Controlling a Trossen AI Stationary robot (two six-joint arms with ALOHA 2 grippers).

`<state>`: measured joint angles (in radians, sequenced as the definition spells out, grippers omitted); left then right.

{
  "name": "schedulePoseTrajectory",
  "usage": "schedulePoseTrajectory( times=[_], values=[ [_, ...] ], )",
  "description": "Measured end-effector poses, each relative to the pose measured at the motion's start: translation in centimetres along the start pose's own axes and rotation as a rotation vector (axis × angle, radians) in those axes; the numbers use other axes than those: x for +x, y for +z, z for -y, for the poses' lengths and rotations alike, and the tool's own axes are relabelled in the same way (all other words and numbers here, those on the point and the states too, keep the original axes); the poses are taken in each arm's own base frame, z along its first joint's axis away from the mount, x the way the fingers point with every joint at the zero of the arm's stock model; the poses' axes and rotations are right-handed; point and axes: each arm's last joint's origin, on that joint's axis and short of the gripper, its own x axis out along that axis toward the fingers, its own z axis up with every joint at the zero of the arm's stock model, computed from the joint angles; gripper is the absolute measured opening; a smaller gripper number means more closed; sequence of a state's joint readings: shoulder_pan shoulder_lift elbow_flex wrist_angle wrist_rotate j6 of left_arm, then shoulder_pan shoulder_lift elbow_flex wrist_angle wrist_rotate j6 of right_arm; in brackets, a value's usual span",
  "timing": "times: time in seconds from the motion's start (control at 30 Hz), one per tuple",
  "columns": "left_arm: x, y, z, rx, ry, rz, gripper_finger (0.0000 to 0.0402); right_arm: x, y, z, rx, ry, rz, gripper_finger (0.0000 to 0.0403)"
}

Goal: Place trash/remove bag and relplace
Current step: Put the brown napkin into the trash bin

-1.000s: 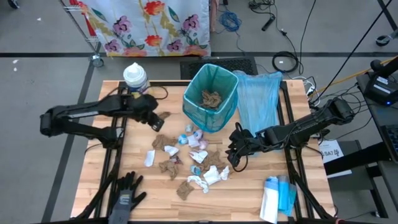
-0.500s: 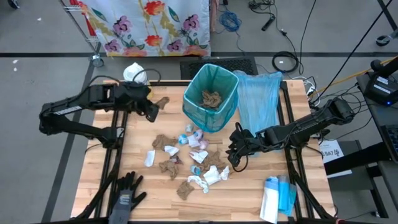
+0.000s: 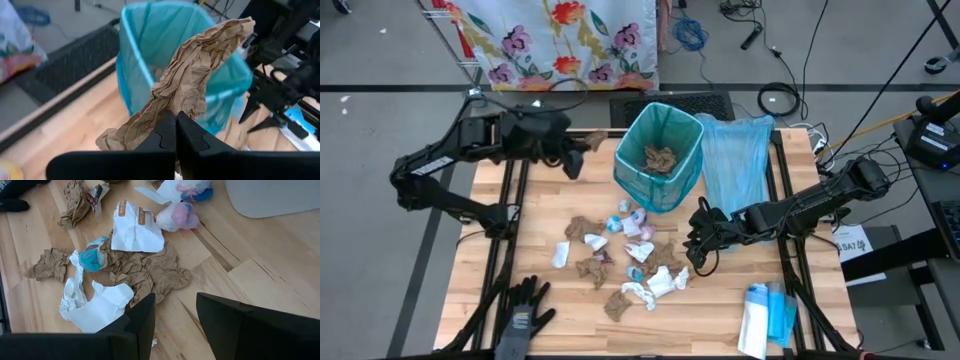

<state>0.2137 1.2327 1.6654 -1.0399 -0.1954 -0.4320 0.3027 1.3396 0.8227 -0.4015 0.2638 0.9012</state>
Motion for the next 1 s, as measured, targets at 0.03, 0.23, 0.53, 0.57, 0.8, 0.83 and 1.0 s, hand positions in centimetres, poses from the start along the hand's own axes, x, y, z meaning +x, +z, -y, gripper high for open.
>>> schedulePoseTrajectory(
  times=[0.03,0.23,0.53,0.57,0.8,0.83,1.0],
  values=[
    [0.3,0.5,0.2,0.014,0.0,0.009,0.0,0.0,0.0,0.0,0.0,0.0,0.0,0.0134],
    [3.0,3.3,1.1,0.071,-0.063,0.02,0.0,0.0,0.0,0.0,0.003,0.0,0.0,0.0134],
    [8.2,5.6,2.5,0.134,-0.126,0.104,0.0022,0.0,0.0,0.0,0.003,0.0,0.001,0.0134],
    [8.8,5.7,2.6,0.134,-0.131,0.107,0.003,0.0,0.0,0.0,0.003,0.0,0.001,0.0134],
    [12.3,5.2,3.0,0.191,-0.141,0.046,0.0095,0.0,0.0,0.0,0.014,0.0,0.001,0.0134],
    [12.7,5.1,3.0,0.192,-0.138,0.038,0.0104,0.0,0.0,0.0,0.014,0.0,0.001,0.0134],
    [13.0,5.0,3.0,0.213,-0.136,0.031,0.0139,0.0,0.0,0.0,0.029,0.001,0.001,0.0134]
  ],
)
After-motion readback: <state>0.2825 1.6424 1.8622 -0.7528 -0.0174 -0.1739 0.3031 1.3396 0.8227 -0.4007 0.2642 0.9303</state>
